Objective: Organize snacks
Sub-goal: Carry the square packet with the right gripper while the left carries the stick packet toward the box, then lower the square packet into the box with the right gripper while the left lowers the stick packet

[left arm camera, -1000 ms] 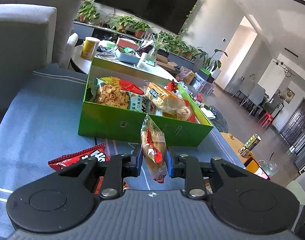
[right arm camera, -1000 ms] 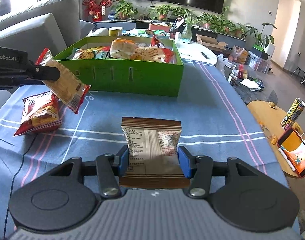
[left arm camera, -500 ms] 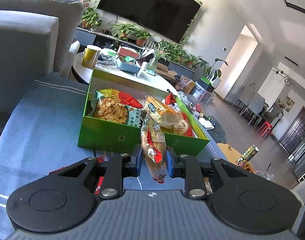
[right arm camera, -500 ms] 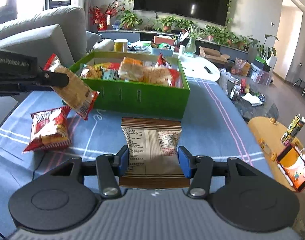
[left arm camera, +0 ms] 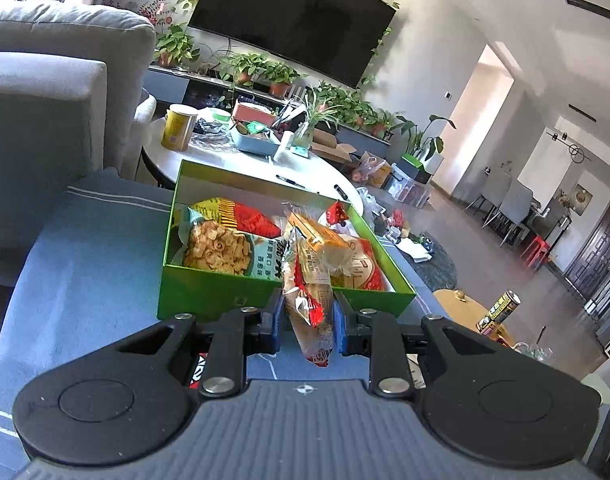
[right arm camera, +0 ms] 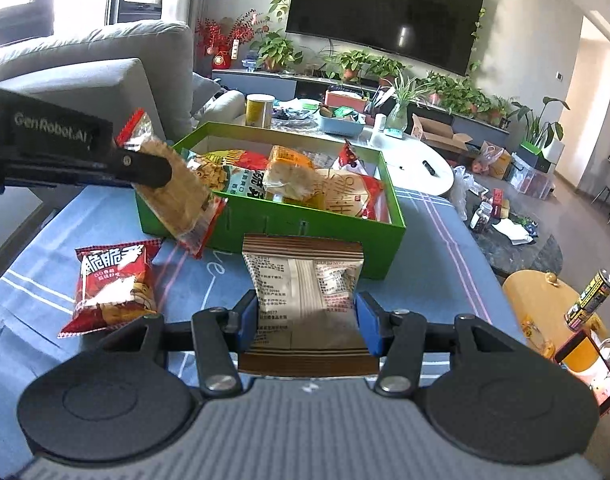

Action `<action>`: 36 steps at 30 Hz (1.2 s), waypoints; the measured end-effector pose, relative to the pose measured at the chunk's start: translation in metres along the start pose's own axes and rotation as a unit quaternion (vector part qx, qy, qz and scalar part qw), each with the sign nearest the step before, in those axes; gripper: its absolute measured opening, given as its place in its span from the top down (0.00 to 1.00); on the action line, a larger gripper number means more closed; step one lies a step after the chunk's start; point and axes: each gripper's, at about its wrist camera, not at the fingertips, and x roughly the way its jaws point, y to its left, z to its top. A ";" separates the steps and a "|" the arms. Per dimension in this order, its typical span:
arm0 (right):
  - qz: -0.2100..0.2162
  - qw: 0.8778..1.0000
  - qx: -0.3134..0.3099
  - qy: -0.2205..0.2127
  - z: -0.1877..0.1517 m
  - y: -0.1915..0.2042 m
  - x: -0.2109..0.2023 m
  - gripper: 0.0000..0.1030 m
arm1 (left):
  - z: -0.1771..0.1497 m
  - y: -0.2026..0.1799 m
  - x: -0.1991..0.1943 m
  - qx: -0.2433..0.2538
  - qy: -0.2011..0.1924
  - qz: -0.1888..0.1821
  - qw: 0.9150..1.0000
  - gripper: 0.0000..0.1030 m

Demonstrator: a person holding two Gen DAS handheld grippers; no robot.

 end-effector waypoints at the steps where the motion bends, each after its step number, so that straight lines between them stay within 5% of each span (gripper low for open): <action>1: 0.000 1.000 0.000 0.001 0.001 -0.001 0.001 0.00 | 0.002 -0.001 0.000 0.002 0.000 0.001 1.000 0.79; 36: -0.019 0.998 0.009 -0.067 0.040 -0.006 0.022 0.00 | 0.031 -0.012 0.029 0.012 -0.043 -0.016 0.999 0.78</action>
